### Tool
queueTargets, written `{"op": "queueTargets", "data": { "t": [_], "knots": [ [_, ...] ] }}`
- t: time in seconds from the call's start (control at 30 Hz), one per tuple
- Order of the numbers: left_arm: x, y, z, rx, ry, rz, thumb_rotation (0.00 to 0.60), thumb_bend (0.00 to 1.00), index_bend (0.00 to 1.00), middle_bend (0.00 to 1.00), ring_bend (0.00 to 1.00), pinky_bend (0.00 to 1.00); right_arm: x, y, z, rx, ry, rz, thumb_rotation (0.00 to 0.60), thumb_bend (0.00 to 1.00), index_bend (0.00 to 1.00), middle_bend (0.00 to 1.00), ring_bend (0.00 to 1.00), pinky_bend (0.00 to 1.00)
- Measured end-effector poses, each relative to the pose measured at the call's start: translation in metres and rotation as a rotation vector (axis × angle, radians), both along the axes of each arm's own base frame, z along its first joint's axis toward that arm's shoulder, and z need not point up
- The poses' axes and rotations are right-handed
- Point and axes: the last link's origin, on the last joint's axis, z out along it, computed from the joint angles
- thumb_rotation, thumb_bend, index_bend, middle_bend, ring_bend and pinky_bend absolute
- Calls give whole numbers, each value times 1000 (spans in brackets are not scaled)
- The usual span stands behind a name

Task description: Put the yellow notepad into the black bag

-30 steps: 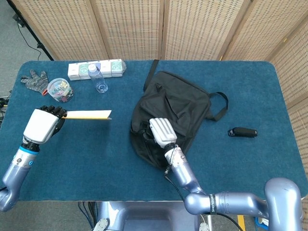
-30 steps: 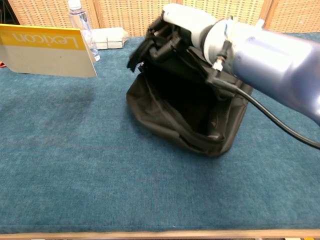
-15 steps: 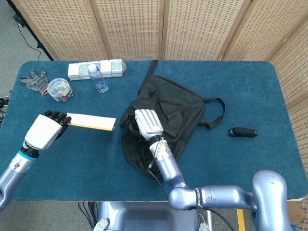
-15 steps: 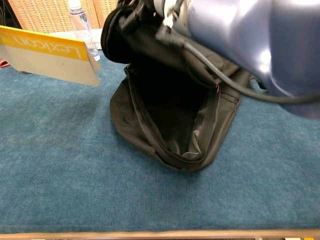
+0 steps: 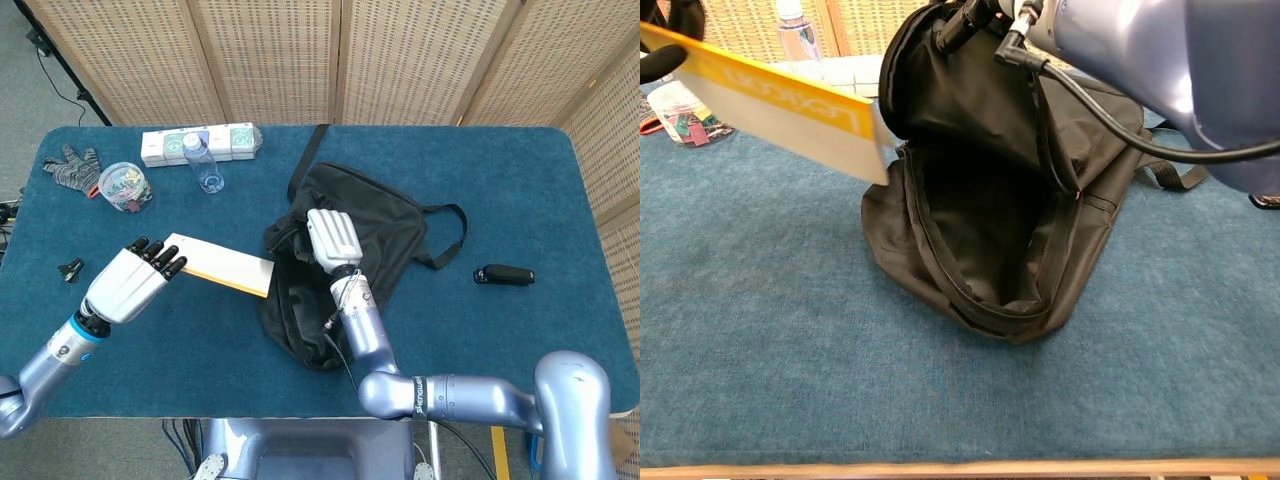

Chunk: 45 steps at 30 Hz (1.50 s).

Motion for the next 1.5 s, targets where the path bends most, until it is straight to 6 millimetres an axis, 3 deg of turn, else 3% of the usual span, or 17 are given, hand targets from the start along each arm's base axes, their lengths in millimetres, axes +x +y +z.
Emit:
{"op": "queueTargets", "data": {
  "t": [0.33,0.87,1.2,1.5],
  "knots": [
    [39,-6,-8,56,73,-133,600,537,898,744,601,701,1,-1,4,-10,2,7,600,654,565,549,568,878],
    [87,-9,-40,171,216,-336,600,530,901,748,605,701,0,-3,12,-28,17,10,600,655,566,549,569,877],
    [97,-9,-31,213,222,-379,600,529,901,749,605,701,-4,-6,15,-29,22,1,600,654,566,549,568,877],
    [108,-10,-38,248,272,-437,600,528,904,749,606,701,-5,-8,16,-33,25,-2,600,653,566,549,569,877]
  ]
}}
